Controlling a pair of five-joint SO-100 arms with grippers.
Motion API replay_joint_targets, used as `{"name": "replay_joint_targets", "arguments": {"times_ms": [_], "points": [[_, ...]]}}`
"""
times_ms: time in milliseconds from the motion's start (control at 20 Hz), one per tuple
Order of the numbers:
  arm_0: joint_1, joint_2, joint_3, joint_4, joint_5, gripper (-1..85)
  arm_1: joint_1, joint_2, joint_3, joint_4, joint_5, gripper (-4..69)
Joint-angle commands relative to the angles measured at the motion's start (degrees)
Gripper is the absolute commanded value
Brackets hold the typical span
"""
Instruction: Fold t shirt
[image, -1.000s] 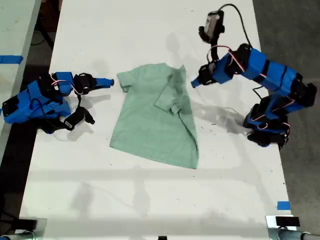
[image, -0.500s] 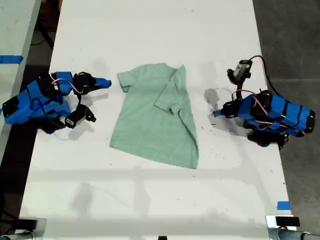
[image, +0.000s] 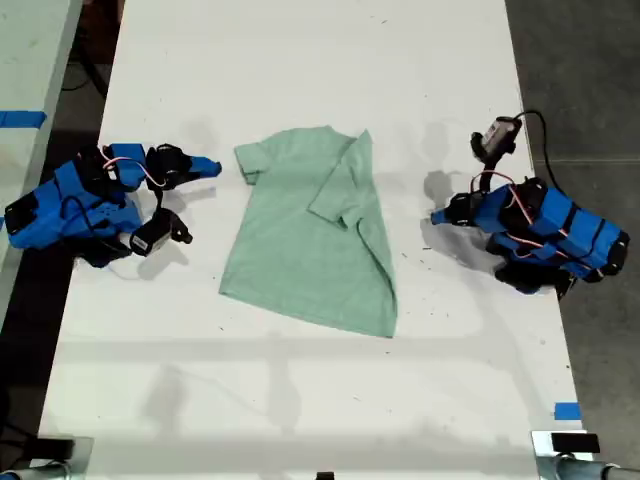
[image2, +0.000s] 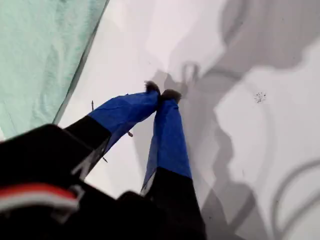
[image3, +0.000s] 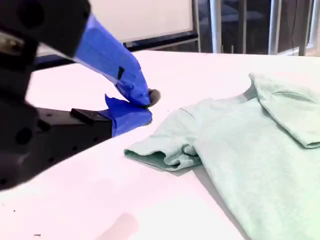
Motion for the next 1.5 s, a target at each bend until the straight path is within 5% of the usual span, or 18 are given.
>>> {"name": "replay_joint_targets", "arguments": {"times_ms": [0, 1450], "points": [[0.35, 0.53, 2.11, 0.09, -0.88, 0.2, 0.44, 0.53, 2.2, -0.44, 0.62, 1.8], [0.7, 0.53, 2.11, -0.26, -0.88, -0.2, -1.85, 0.53, 2.2, -0.53, 3.6, 1.7]]}}
